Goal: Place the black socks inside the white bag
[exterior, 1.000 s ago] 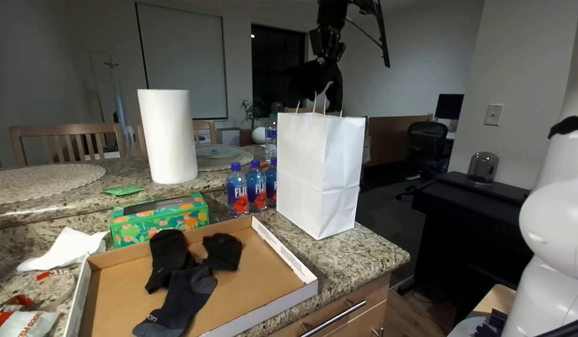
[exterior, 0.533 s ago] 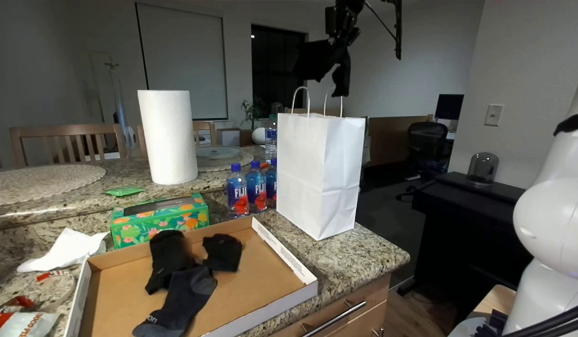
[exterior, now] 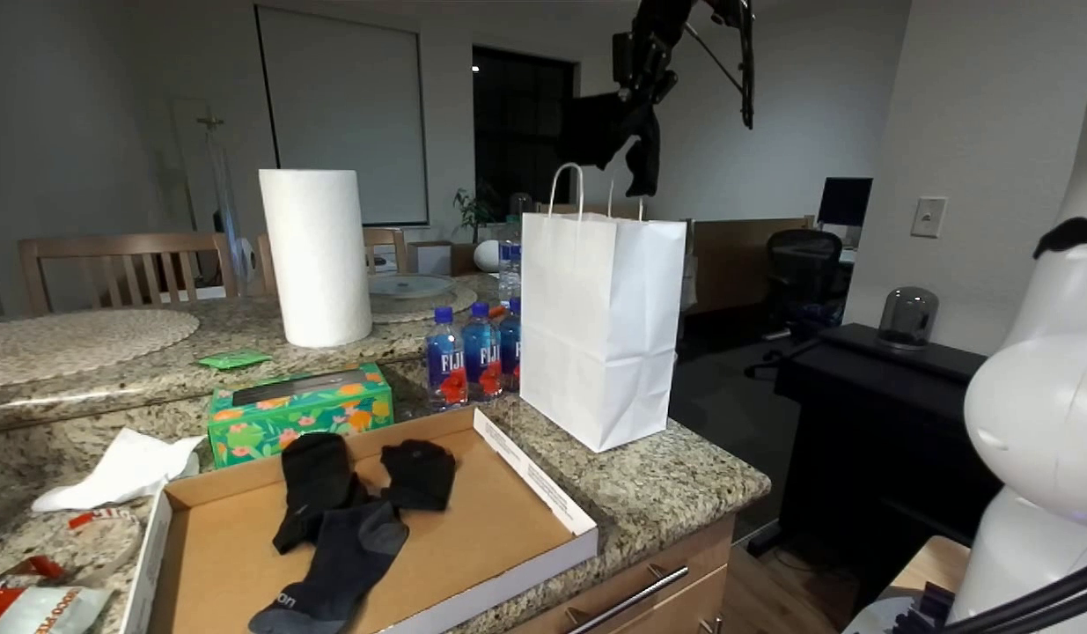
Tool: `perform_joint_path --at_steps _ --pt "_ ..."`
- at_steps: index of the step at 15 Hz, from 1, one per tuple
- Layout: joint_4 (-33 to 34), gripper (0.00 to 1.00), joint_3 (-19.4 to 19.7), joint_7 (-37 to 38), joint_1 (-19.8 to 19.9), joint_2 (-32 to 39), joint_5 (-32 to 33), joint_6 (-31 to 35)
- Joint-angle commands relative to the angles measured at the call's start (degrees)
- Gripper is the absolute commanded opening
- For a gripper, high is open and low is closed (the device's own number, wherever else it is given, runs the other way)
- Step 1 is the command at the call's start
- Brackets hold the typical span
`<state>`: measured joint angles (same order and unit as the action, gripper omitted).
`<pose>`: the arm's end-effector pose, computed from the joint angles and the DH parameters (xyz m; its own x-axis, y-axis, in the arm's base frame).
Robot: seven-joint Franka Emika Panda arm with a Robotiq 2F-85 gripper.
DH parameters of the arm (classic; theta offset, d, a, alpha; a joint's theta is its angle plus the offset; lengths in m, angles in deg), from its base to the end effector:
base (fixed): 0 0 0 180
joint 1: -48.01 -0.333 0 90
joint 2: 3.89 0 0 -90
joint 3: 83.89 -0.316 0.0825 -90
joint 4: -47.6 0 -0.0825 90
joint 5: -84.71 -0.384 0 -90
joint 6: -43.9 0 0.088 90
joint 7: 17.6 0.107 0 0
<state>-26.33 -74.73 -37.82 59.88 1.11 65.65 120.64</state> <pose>0.5325 -0.1555 0.6917 0.9956 0.0443 0.0820 0.0669 -0.9525 -0.2973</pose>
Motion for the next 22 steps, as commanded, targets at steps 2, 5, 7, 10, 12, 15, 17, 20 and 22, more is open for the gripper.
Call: perform_joint_path --at_steps 2,5,7,10,12,15,17,20,22 --pt "-0.2 0.1 0.4 2.3 0.0 2.4 0.2 1.0" --pt "-0.8 0.1 0.3 5.0 -0.8 2.9 2.3 2.5" --pt "-1.8 0.1 0.1 7.1 -1.8 2.4 4.6 4.6" --pt "-3.5 0.1 -0.4 10.9 -4.0 0.9 10.0 8.5" --pt "-4.3 0.1 -0.9 13.4 -6.0 0.1 14.6 10.2" --pt "-5.7 0.1 -2.1 17.8 -9.5 -1.0 22.9 10.2" --pt "-7.3 0.1 -2.9 20.3 -11.5 -1.8 27.3 9.5" --pt "-9.3 0.1 -3.9 23.0 -13.8 -2.6 31.2 8.5" --pt "-10.9 0.1 -4.3 24.4 -14.6 -3.2 32.2 8.4"
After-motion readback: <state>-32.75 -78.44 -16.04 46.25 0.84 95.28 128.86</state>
